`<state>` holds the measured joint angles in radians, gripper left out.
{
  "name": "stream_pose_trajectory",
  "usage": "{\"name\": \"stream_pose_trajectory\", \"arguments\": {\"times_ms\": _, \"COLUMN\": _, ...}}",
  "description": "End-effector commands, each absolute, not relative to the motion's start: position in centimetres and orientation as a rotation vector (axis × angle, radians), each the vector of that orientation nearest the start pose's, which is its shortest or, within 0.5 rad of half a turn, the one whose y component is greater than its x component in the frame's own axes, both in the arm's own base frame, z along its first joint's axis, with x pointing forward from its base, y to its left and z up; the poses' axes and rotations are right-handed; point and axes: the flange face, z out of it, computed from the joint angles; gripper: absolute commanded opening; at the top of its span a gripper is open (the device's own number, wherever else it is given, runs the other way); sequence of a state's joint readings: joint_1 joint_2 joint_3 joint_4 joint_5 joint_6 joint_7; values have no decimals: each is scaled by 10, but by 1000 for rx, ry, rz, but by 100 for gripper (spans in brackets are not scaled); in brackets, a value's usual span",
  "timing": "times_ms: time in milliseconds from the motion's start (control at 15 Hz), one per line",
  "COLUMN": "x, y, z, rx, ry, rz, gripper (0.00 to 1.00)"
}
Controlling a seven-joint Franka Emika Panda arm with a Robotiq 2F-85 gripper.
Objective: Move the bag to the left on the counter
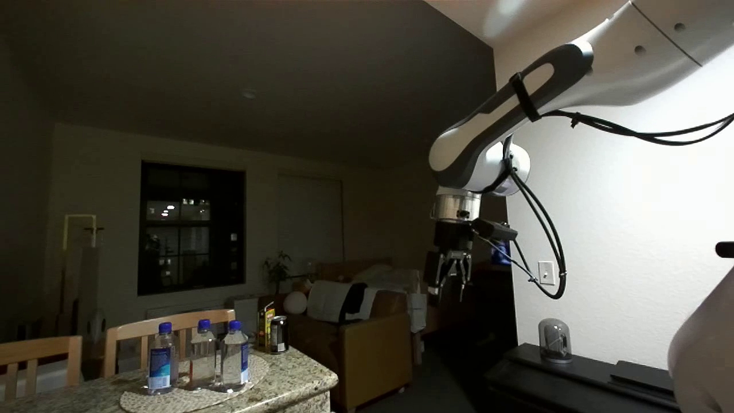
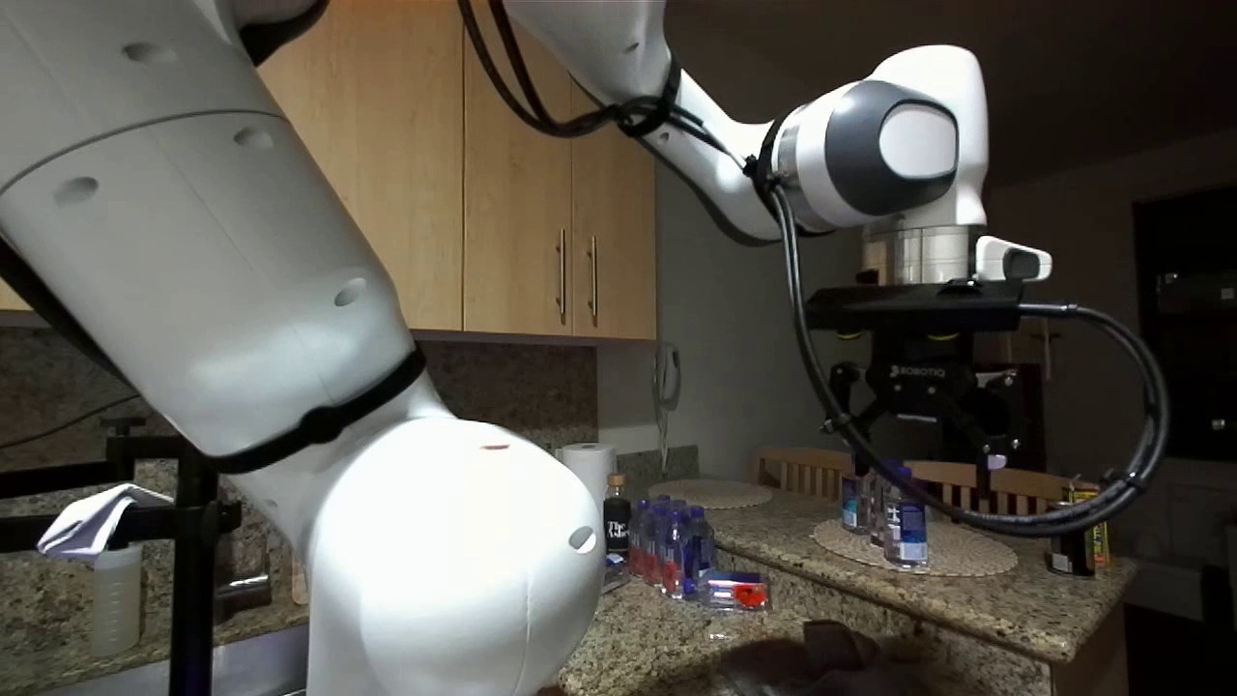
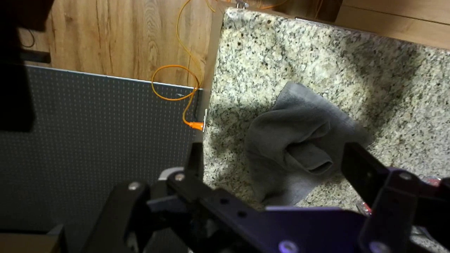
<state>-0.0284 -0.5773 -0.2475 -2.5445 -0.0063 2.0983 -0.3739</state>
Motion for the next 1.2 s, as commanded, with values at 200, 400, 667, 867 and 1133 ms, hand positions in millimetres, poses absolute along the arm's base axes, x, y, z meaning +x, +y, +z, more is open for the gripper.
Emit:
{"name": "stream_pose_trajectory", "arguments": {"times_ms": 200, "x": 393, "y": -64, "z": 425, "rx": -3066, "ry": -281, "rz": -170, "gripper": 100}}
{"name": "stream_pose_trajectory", "arguments": {"times_ms": 400, "x": 405, "y": -41, "z": 410, "rx": -3067, "ry": -366, "rz": -144, "gripper": 100}}
{"name": "stream_pose_trajectory", "arguments": {"times_ms": 667, "x": 415, "y": 1, "z": 379, "rx": -3032, "ry": -526, "rz": -2, "gripper": 100}}
{"name": "stream_pose_trajectory", "arguments": {"times_ms": 867, "x": 420, "y": 37, "z": 362, "rx": -3050, "ry": -604, "rz": 28, "gripper": 100}}
{"name": "stream_pose_trajectory", "arguments": {"times_ms": 1133, "x": 415, "y": 39, "z": 360, "rx": -3048, "ry": -638, "rz": 49, "gripper": 100}}
